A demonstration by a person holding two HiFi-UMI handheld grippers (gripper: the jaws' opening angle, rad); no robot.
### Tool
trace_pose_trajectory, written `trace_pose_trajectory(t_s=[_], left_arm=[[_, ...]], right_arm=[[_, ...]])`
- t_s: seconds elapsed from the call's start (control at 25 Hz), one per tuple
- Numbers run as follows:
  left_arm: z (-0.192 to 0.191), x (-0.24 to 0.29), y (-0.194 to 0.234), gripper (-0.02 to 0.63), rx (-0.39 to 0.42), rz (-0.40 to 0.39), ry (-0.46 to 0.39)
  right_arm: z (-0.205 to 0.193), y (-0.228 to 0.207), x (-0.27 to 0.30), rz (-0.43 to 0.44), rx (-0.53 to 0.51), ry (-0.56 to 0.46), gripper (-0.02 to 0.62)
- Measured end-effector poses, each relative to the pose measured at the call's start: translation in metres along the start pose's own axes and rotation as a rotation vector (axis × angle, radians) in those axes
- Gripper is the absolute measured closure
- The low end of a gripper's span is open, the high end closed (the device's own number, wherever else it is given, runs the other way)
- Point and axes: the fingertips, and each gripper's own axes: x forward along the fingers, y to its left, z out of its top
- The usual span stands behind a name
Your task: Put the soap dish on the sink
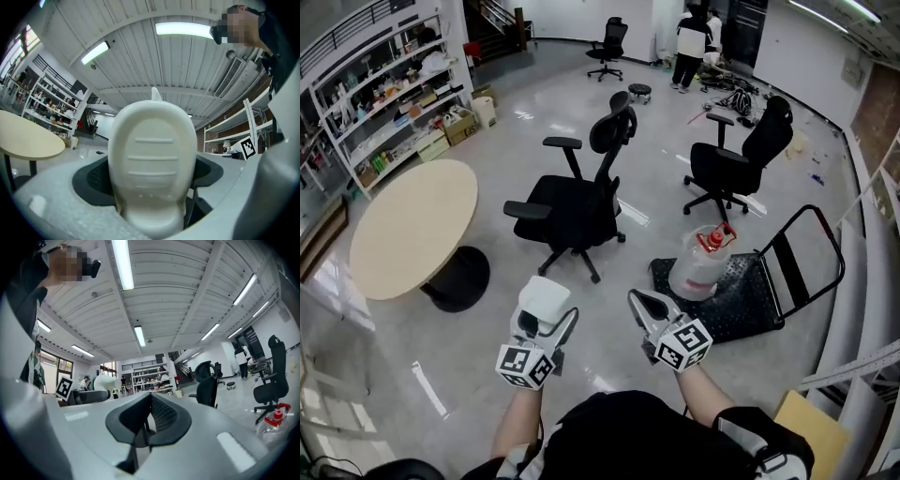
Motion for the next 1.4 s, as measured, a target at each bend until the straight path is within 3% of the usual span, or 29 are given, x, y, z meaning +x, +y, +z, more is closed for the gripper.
trace_pose_trajectory(t_s=[0.52,0.84,1.4], left_arm=[[0.018,-0.044,0.062,0.137,-0.003,0.28,-0.066],[0.035,-0.032,0.083,0.137,0.033,0.39,-0.107],[0.043,-0.035,0.097,0.137,0.061,0.561,-0.146]], right_arm=[[-0.015,0.027,0.083,0.257,0.041,0.061,0.589],[-0.004,0.017,0.134,0.392,0.049,0.045,0.589],[-0.001,0.011,0.178,0.545,0.074,0.066,0.589]])
